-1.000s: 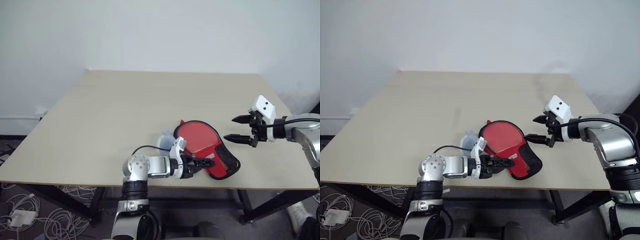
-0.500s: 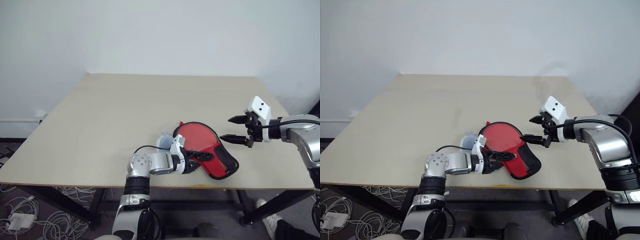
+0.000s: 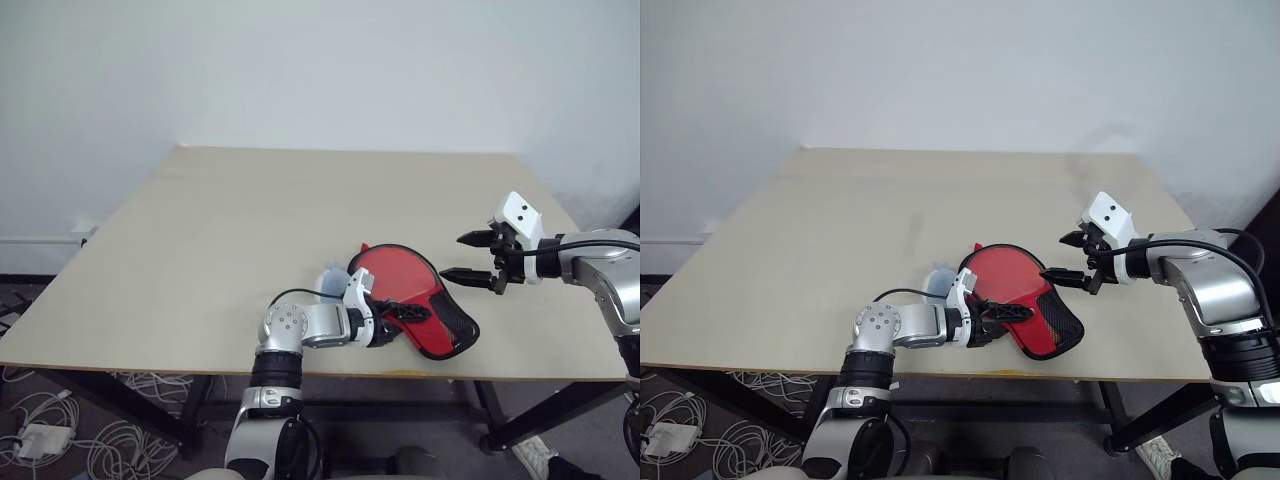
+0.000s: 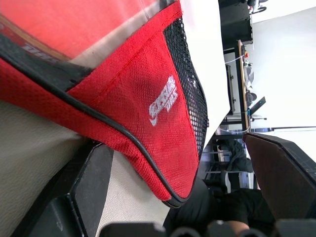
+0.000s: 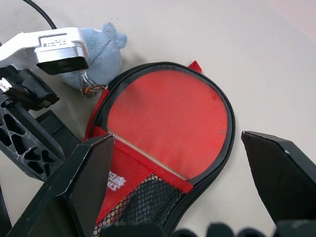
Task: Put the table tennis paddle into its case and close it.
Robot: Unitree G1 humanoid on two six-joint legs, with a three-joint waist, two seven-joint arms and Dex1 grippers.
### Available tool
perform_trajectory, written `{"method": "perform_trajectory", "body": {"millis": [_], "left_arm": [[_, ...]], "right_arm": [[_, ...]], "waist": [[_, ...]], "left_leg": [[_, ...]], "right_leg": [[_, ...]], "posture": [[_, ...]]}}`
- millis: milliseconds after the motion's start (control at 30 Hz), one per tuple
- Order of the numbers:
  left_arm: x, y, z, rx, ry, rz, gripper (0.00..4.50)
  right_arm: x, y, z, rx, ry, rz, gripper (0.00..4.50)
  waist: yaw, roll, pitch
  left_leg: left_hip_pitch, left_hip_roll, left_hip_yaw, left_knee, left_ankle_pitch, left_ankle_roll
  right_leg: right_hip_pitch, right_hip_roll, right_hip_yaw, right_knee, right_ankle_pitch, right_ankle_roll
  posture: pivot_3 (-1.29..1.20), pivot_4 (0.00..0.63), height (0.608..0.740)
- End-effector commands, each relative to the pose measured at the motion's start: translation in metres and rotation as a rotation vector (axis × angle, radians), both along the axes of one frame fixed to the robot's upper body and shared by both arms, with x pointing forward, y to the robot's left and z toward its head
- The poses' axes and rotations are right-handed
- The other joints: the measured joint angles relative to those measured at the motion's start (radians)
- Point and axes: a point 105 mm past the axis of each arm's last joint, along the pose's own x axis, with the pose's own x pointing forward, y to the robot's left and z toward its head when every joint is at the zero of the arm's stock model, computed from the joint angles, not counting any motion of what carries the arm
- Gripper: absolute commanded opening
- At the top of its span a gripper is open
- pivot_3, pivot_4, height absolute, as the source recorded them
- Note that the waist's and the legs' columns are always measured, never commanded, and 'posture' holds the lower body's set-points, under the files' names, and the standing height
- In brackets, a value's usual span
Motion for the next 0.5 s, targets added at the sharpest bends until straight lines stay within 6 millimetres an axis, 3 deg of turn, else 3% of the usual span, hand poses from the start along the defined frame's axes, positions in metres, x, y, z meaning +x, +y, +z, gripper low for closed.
{"method": "perform_trajectory", "body": {"millis": [33,233,367,400,500], "left_arm": [[-0.004,-0.017,-0.01,0.159,0.032,-0.065,3.91],[-0.009,-0.013,-0.012,0.171,0.041,-0.089,1.76],[-0.024,-0.012,-0.017,0.185,0.064,-0.143,0.25],[-0.024,-0.012,-0.016,0.181,0.062,-0.146,0.02],[-0.021,-0.009,-0.014,0.194,0.041,-0.152,0.02]], "right_arm": [[0.001,0.005,0.014,0.006,-0.053,0.016,4.5],[0.0,0.007,0.013,0.005,-0.053,0.02,4.5],[0.0,0.01,0.013,0.007,-0.056,0.025,4.5],[-0.001,0.011,0.014,0.007,-0.058,0.025,4.5],[-0.001,0.011,0.014,0.008,-0.06,0.025,4.5]], "waist": [[0.0,0.0,0.0],[0.0,0.001,0.0],[0.001,0.001,0.0],[0.001,0.001,0.0],[0.001,0.001,0.0]], "left_leg": [[0.0,0.0,0.0,0.0,0.0,0.0],[-0.003,-0.001,-0.001,-0.001,0.0,0.0],[-0.006,-0.001,-0.002,-0.003,0.0,0.0],[-0.006,-0.001,-0.002,-0.003,0.0,0.0],[-0.008,-0.001,-0.002,-0.004,0.0,0.0]], "right_leg": [[0.0,0.0,0.0,0.0,0.0,0.0],[-0.003,-0.001,-0.001,0.0,-0.001,0.001],[-0.005,-0.001,-0.001,-0.001,0.0,0.003],[-0.006,-0.001,-0.001,-0.001,0.0,0.004],[-0.008,-0.001,-0.002,-0.002,0.0,0.004]], "posture": [[0.0,0.0,0.734],[0.0,0.0,0.734],[0.0,0.0,0.734],[0.0,0.0,0.734],[0.0,0.0,0.734]]}}
